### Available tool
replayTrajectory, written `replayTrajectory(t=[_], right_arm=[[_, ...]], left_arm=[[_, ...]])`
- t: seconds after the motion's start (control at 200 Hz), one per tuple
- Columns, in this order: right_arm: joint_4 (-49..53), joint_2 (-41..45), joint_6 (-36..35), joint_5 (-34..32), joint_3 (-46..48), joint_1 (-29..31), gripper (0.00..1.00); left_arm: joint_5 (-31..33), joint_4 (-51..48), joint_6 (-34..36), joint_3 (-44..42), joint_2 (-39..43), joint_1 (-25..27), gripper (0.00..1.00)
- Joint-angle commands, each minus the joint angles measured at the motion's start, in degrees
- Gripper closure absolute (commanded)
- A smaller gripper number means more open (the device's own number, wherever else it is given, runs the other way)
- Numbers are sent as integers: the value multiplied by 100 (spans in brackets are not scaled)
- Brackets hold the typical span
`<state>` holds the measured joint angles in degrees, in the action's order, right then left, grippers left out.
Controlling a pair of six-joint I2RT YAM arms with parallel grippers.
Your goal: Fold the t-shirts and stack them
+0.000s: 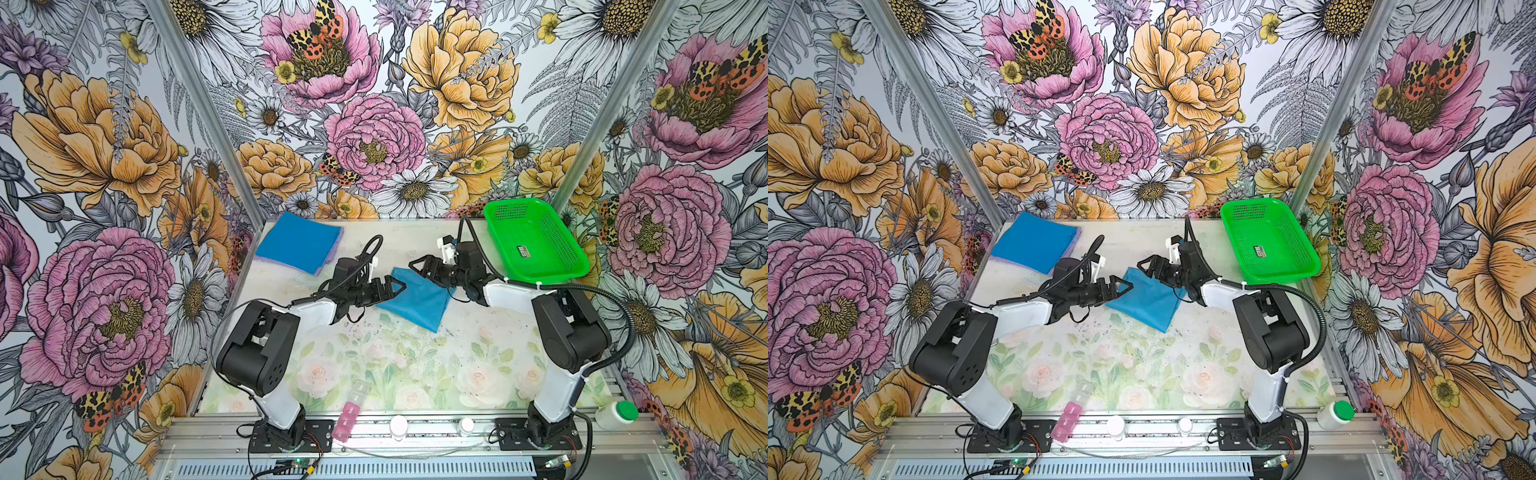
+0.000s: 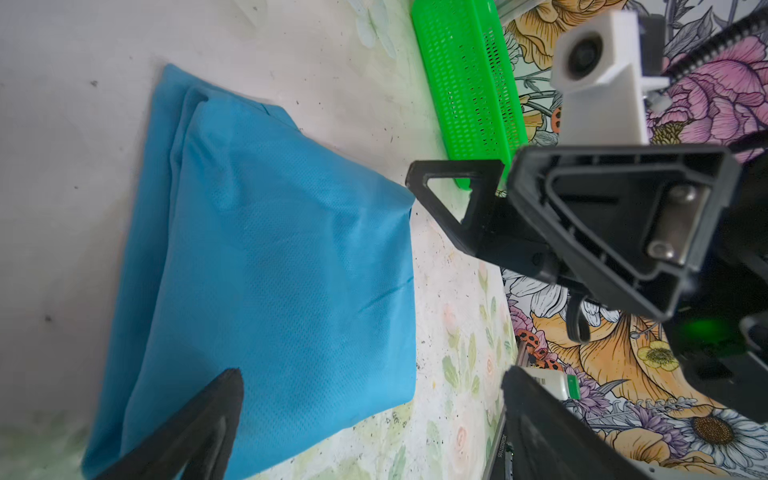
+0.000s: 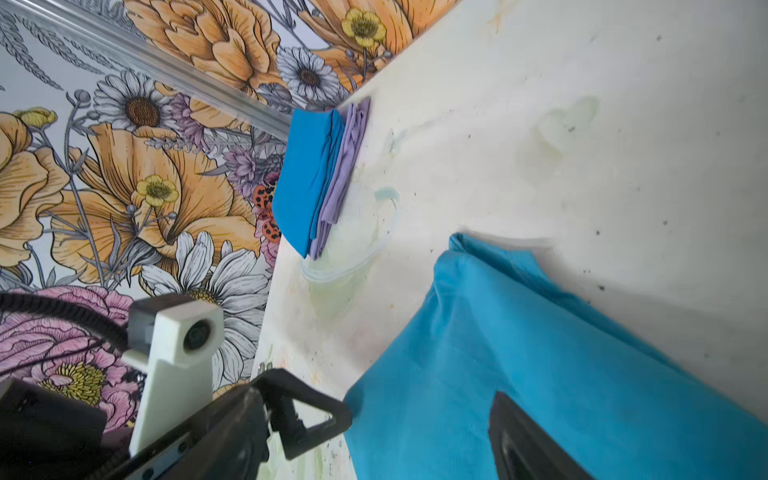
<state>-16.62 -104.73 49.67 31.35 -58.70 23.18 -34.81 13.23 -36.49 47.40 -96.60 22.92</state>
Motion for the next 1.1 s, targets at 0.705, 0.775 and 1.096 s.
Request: replayTrajectory(t=[0.705,0.775,1.096], right_arm=[[306,997,-861,-29,1608,623,15],[16,964,-853,278,1530,680,15],[-825,-338,-701,862,578,949,16]], left_arm=[[-287,1553,-561,-525,-1072,-200,2],[-293,1556,-561,-534,-1072,-215,2],[-297,1559,-557,-606,-1038,-268,2]])
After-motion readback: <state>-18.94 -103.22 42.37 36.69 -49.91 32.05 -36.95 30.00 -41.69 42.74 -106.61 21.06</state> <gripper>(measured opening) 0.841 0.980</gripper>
